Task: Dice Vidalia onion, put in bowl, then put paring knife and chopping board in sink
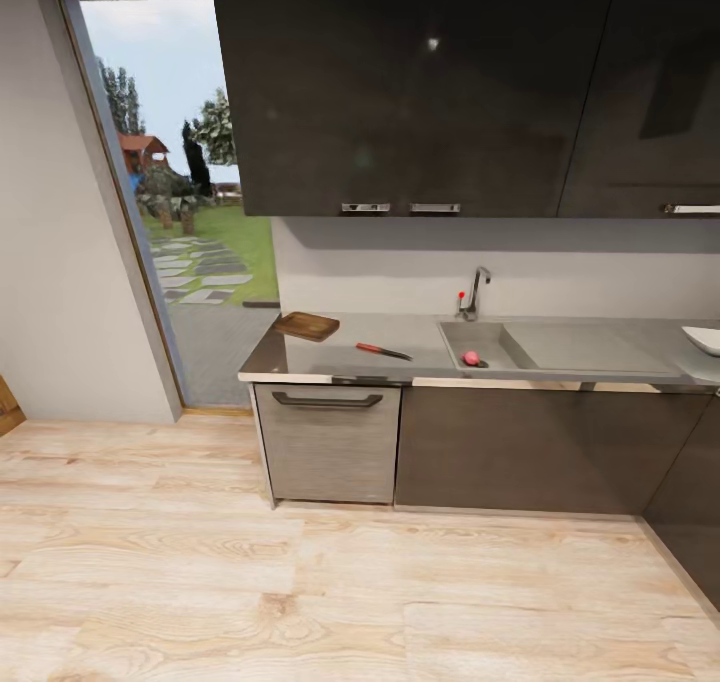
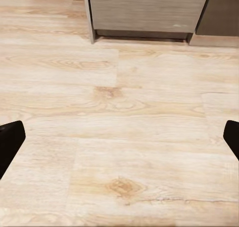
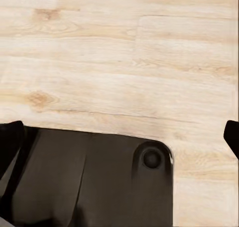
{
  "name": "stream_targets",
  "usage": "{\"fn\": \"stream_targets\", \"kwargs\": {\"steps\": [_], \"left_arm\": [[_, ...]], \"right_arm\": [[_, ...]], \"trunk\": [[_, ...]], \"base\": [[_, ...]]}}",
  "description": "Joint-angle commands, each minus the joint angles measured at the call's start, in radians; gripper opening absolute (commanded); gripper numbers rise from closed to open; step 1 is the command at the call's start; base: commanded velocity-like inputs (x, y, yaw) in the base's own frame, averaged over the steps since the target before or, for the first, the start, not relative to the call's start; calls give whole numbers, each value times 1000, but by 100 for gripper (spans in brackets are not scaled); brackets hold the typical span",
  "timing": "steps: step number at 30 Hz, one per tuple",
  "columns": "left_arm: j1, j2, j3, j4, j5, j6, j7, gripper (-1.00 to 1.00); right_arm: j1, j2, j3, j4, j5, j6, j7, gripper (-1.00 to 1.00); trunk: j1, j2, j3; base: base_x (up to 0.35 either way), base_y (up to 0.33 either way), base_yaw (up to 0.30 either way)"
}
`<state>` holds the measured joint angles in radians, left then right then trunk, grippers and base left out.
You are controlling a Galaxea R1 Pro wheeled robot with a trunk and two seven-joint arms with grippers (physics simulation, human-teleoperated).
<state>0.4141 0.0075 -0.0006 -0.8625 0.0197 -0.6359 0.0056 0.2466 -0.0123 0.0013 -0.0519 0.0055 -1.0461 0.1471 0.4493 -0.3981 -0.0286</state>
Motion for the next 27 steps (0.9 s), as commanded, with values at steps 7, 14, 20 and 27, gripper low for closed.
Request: {"fn": "stream_targets", "kwargs": {"steps": [7,14,20,27], "left_arm": [[0,0,-2,2,1,-5,0,100],[0,-1,-2,14,1,-6,-1,100],[0,-1,-2,33,1,-7,-1,100],[0,-1,-1,41,0,-7,-1,100]], "right_arm": [[-7,-4,-2,-518,2,349,-197,100],[-35,-5,-1,-1214,3,985,-283,100],[-281,-4,-1,-1510,2,1415,-292,100],[-605,12,7,-1526,-1,1691,-313,100]], "trunk": [[1,-2,-2],[1,-2,-2],[1,-2,-2],[1,-2,-2]], "base": [[0,0,0],[0,0,0],[0,0,0],[0,0,0]]}}
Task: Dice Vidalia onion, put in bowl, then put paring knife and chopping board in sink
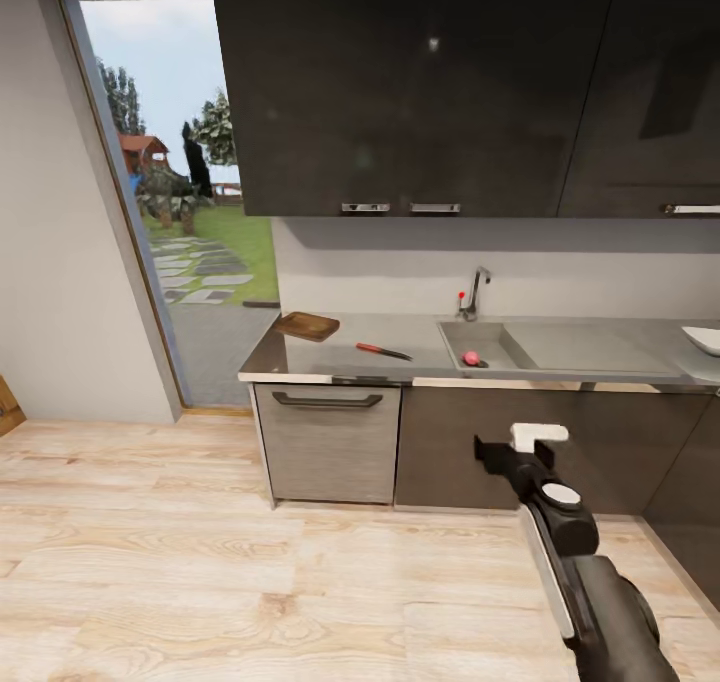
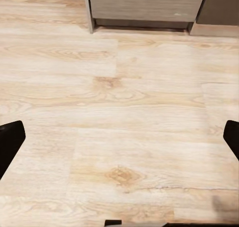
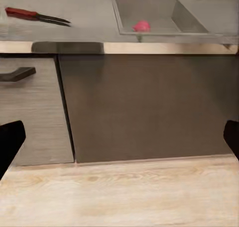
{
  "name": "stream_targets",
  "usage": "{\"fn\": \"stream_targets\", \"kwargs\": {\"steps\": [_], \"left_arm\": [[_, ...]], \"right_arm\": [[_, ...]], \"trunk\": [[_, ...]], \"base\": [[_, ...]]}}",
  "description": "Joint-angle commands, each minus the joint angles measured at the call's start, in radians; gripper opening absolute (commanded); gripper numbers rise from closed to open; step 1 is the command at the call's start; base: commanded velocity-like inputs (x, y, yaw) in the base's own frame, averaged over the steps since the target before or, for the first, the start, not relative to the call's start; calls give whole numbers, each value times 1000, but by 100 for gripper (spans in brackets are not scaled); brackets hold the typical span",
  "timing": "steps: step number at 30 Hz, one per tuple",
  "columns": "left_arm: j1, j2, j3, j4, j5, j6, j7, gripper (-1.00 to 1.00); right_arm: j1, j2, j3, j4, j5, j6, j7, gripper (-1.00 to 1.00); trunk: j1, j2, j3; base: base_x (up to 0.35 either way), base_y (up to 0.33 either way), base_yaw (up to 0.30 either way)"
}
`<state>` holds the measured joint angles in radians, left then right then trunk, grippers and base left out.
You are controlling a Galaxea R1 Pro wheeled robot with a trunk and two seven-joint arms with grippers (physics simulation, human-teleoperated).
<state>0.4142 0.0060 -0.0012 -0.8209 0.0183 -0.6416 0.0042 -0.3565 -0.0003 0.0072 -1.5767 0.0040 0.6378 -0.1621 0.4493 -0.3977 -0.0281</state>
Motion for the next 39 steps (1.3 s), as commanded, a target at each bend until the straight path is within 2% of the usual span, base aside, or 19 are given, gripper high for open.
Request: {"fn": "stream_targets", "kwargs": {"steps": [1,2,4,5,7,8,9,10,11,13,18,22,26,31,39], "left_arm": [[0,0,0,-1,2,-1,0,100],[0,0,0,0,2,-1,0,100],[0,0,0,0,2,-1,0,100],[0,0,0,0,2,-1,0,100],[0,0,0,2,2,-1,0,100],[0,0,0,2,2,-1,0,100],[0,0,0,3,2,-1,0,100],[0,0,-1,3,2,-1,0,100],[0,0,-1,3,2,-1,0,100],[0,0,-1,3,2,-1,0,100],[0,0,-2,27,2,-2,-1,100],[0,0,-2,39,2,-3,-4,100],[0,1,-4,41,2,-3,-6,100],[0,-2,-5,55,1,-5,-8,100],[0,-7,-8,61,0,-9,-9,100]], "right_arm": [[-61,9,5,0,0,50,-13,100],[-91,14,8,0,-1,70,-18,100],[-208,43,27,18,0,140,-42,100],[-236,52,32,30,0,154,-50,100],[-405,93,46,171,0,200,-91,100],[-431,97,47,206,0,203,-94,100],[-480,102,48,283,-2,205,-99,100],[-502,105,49,325,-3,204,-101,100],[-539,108,50,407,-5,195,-104,100],[-579,111,50,507,-8,161,-105,100],[-616,118,54,602,-12,65,-98,100],[-621,124,56,612,-12,46,-16,100],[-621,128,56,572,-11,42,29,100],[-621,136,55,521,-10,42,43,100],[-621,136,55,520,-6,41,41,100]], "trunk": [[1,-2,-2],[1,-2,-2],[1,-2,-2],[1,-2,-2],[1,-2,-2],[1,-2,-2],[1,-2,-2],[1,-2,-2],[1,-2,-2],[1,-2,-2],[1,-2,-2],[1,-2,-2],[1,-2,-2],[1,-2,-2],[1,-2,-2]], "base": [[0,0,0],[0,0,0],[0,0,0],[0,0,0],[0,0,0],[0,0,0],[0,0,0],[0,0,0],[0,0,0],[0,0,0],[0,0,0],[4,0,0],[71,4,0],[132,33,0],[199,3,0]]}}
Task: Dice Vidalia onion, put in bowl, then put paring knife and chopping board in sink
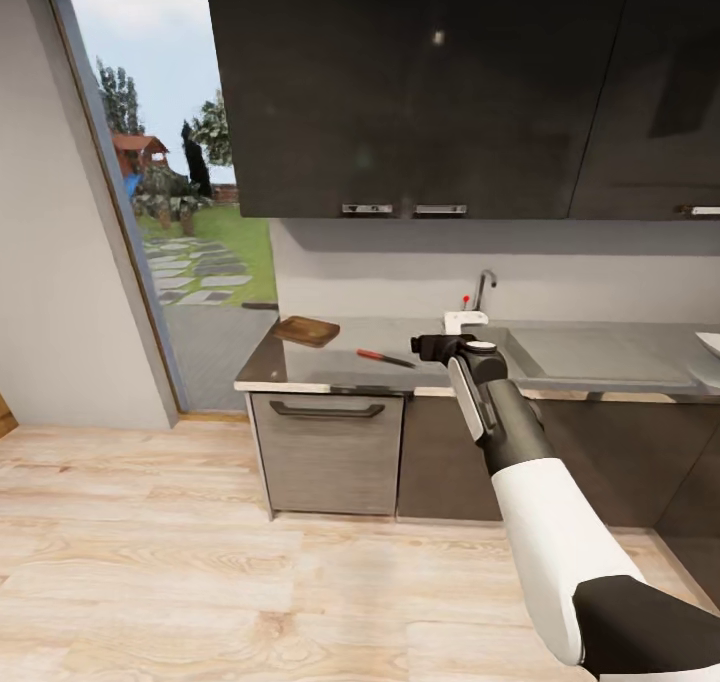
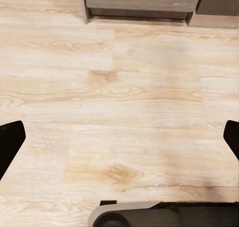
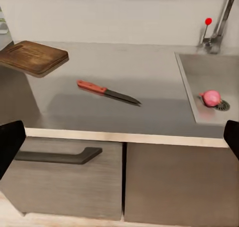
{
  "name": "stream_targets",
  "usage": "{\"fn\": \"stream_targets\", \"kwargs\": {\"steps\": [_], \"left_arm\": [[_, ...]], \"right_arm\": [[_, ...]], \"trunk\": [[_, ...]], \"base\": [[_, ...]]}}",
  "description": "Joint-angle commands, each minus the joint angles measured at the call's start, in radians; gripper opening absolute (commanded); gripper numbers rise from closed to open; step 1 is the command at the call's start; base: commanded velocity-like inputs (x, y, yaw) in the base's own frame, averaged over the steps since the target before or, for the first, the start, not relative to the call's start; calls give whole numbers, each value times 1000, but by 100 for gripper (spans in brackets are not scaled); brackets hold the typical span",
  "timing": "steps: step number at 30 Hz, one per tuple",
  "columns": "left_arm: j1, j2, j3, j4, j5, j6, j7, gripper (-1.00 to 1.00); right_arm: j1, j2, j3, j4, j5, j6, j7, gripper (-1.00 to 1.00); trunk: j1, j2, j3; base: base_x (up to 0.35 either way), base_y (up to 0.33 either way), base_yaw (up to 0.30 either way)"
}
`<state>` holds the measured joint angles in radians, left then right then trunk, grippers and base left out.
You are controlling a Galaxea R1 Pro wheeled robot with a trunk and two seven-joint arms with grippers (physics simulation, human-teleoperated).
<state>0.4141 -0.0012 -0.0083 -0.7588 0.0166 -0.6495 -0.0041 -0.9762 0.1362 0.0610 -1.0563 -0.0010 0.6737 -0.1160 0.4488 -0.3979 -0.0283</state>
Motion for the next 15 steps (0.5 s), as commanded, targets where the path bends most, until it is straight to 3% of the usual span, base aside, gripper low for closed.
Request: {"fn": "stream_targets", "kwargs": {"steps": [1,9,15], "left_arm": [[0,0,-1,1,2,-1,0,100],[0,-6,1,21,2,-1,0,100],[0,-7,1,27,2,-1,0,100]], "right_arm": [[-1,-2,1,2,0,6,-4,100],[1,-2,1,68,-2,4,-1,100],[1,-2,-1,219,-3,-134,-2,100]], "trunk": [[1,-2,-2],[1,-2,-2],[1,-2,-2]], "base": [[292,0,0],[301,13,0],[303,87,0]]}}
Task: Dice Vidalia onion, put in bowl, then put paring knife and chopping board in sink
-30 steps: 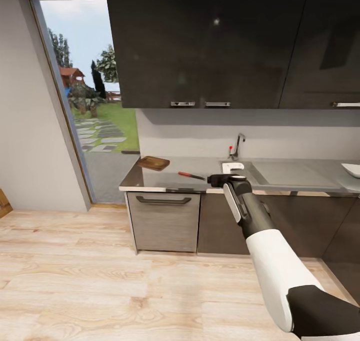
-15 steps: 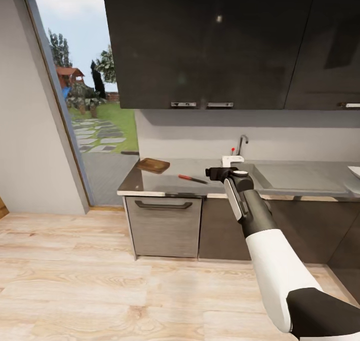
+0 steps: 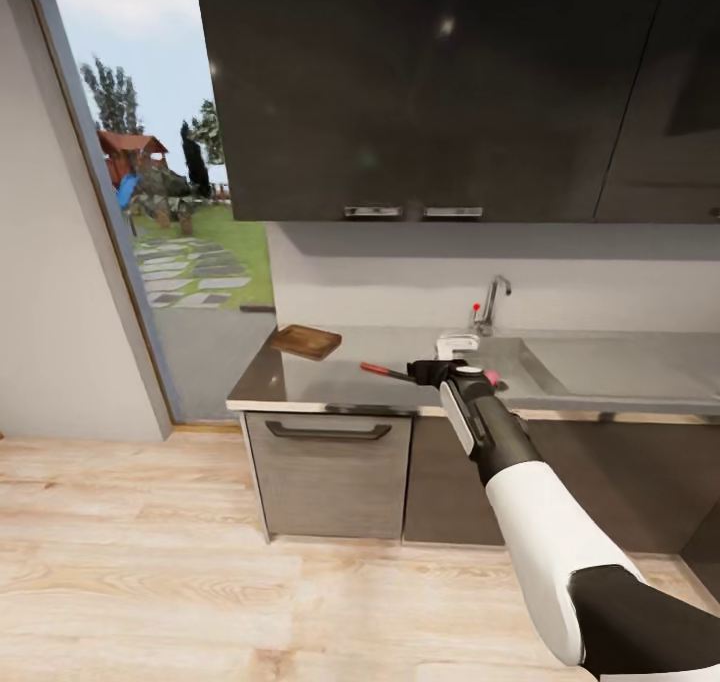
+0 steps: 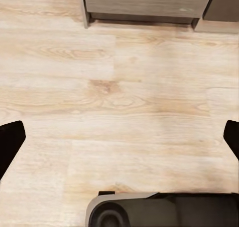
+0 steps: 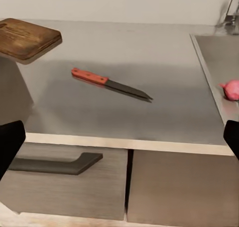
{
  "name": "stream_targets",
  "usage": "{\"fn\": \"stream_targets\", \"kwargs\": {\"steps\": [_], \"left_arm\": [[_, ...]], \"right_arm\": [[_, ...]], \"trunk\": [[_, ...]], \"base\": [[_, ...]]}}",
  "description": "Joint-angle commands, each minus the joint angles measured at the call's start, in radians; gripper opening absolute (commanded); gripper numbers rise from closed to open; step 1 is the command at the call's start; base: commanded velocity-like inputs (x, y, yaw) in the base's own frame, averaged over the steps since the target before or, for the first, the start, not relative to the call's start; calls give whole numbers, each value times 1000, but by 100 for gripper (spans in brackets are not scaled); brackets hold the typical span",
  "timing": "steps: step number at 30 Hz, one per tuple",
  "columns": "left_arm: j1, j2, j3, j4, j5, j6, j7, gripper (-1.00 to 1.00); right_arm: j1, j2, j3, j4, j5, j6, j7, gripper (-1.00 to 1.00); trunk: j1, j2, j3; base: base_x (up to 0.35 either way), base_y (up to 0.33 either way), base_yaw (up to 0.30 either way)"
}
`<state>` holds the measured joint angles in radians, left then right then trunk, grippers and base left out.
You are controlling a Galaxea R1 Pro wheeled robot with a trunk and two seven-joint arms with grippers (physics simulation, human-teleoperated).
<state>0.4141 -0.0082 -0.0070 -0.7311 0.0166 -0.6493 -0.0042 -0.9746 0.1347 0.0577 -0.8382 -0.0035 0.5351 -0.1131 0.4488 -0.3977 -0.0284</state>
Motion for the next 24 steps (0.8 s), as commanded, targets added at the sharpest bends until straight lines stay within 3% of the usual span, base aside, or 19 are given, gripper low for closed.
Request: {"fn": "stream_targets", "kwargs": {"steps": [1,19,24], "left_arm": [[0,0,-1,-1,2,-1,0,100],[0,-1,-1,15,2,0,0,100],[0,-1,-1,16,2,0,0,100]], "right_arm": [[-1,0,2,5,0,0,-5,100],[-1,-6,-2,61,-1,-22,-3,100],[-1,-10,-3,70,-1,-23,-1,100]], "trunk": [[1,-2,-2],[1,-2,-2],[1,-2,-2]], "base": [[303,110,0],[291,146,0],[164,35,0]]}}
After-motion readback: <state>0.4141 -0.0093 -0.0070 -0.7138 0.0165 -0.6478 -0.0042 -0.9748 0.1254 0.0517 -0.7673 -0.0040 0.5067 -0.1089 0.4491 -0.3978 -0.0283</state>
